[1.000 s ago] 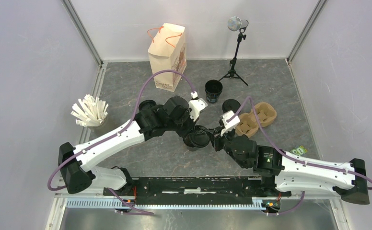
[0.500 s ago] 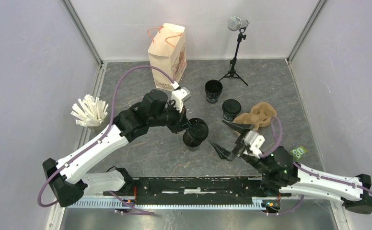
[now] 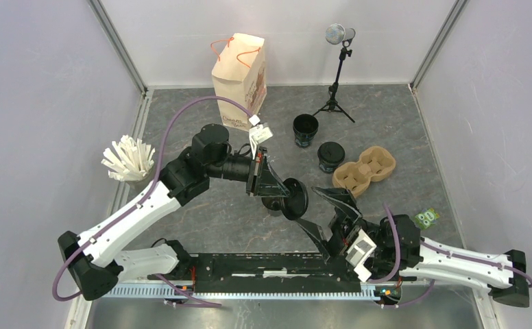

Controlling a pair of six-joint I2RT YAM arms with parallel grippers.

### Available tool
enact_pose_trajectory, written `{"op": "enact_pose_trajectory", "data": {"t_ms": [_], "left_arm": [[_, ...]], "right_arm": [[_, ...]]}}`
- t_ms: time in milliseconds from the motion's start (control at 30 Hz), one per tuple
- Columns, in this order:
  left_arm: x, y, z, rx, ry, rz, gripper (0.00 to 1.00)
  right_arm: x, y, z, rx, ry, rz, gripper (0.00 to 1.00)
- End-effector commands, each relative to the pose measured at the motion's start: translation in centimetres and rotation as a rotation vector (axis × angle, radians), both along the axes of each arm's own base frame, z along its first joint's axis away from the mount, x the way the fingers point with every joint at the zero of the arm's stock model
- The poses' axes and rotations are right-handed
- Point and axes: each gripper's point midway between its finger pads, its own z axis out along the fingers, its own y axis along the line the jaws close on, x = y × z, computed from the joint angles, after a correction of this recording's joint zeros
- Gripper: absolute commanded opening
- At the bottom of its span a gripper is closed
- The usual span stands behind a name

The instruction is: Pack the takeout coffee

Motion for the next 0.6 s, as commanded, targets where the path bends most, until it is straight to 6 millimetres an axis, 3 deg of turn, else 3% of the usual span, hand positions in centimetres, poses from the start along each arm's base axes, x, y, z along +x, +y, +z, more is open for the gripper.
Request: {"op": "enact_pose_trajectory", "data": {"t_ms": [0,300,467,567], "left_arm": [[-1.9,0.0,1.1,-0.060,0.076,-0.101,0.17],[-1.9,-0.4,0.0,-0.044,0.124,-0.120,0.19],[-1.7,-0.7,-0.1,-0.051,0.128,-0.116,0.18],[-1.6,-0.8,-0.1,-0.065,0.135,-0.112,0.18]], "right_arm": [[-0.8,-0.6,3.0,0.091,-0.137,-0.009,0.98],[-1.2,0.8,2.9,0.071,-0.180,0.021,0.98],[-1.3,0.3,3.4,0.123,-0.192,0.016,0.98],[-1.1,0.1,3.5,0.143,-0.187,0.008,0.90]]}}
